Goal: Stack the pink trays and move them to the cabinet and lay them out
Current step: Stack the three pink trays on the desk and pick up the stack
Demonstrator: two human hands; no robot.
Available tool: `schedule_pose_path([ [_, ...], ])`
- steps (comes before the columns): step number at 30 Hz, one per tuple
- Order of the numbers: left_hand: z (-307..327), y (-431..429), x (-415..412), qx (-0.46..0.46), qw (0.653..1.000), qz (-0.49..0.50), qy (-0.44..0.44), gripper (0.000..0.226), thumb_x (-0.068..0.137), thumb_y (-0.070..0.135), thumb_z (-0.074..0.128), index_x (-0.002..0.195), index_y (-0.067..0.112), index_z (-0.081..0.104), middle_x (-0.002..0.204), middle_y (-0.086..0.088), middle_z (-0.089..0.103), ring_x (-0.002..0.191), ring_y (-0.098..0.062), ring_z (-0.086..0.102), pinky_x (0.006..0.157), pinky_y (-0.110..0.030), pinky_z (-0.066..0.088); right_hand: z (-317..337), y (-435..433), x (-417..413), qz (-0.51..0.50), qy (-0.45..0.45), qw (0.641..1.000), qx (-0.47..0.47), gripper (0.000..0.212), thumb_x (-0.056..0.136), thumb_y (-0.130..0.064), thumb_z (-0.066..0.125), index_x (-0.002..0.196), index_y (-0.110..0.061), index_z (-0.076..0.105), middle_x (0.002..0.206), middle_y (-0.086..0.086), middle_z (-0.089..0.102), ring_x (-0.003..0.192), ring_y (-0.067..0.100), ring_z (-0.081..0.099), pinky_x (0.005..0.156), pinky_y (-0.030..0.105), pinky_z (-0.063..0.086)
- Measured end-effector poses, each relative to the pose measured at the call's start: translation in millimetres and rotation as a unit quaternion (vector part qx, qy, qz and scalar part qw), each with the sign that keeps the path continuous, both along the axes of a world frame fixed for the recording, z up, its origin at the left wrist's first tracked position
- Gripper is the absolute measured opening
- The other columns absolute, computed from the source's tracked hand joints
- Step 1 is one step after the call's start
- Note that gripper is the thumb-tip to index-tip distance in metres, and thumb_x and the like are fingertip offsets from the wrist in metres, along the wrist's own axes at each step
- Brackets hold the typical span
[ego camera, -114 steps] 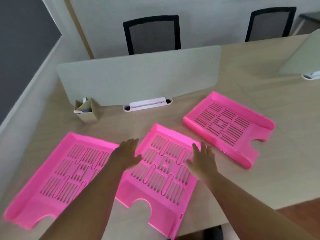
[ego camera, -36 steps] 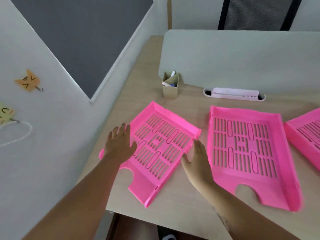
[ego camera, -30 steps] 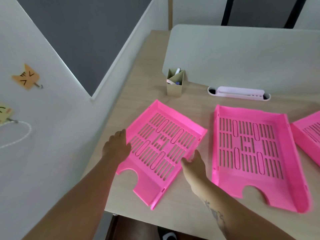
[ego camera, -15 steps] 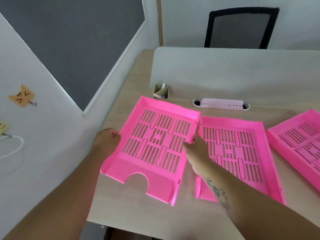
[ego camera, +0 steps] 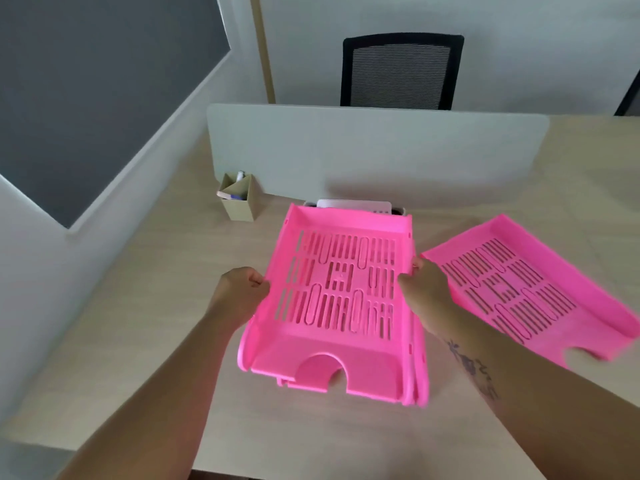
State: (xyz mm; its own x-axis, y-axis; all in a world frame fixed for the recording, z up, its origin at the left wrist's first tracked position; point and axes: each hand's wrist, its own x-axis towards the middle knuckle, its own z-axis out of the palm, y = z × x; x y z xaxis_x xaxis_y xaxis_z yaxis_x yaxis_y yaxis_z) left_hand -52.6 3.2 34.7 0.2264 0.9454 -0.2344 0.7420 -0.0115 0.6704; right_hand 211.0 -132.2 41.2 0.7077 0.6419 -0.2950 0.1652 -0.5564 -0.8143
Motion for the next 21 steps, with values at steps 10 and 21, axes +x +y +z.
schedule_pose_path([
  [10, -19, -24, 41, -0.03, 0.999, 0.015, 0.036, 0.013, 0.088, 0.01, 0.058, 0.082, 0.003, 0.068, 0.072, -0.009, 0.065, 0.061, -0.019, 0.053, 0.066, -0.042, 0.058, -24, -19, 35, 0.004, -0.001, 1.0, -0.006, 0.039, 0.098, 0.002, 0.041, 0.129, -0.01, 0.061, 0.093, -0.003, 0.068, 0.05, -0.001, 0.051, 0.037, 0.011, 0.037],
  [21, -41, -66, 21, -0.12, 0.992, -0.035, -0.018, 0.024, 0.1, 0.023, 0.044, 0.117, 0.019, 0.062, 0.102, -0.001, 0.07, 0.088, -0.018, 0.067, 0.06, -0.026, 0.053, -48, -72, -8, 0.007, 0.036, 0.999, -0.013, 0.045, 0.1, -0.009, 0.042, 0.144, -0.018, 0.043, 0.095, -0.001, 0.065, 0.061, 0.012, 0.062, 0.048, 0.025, 0.052],
])
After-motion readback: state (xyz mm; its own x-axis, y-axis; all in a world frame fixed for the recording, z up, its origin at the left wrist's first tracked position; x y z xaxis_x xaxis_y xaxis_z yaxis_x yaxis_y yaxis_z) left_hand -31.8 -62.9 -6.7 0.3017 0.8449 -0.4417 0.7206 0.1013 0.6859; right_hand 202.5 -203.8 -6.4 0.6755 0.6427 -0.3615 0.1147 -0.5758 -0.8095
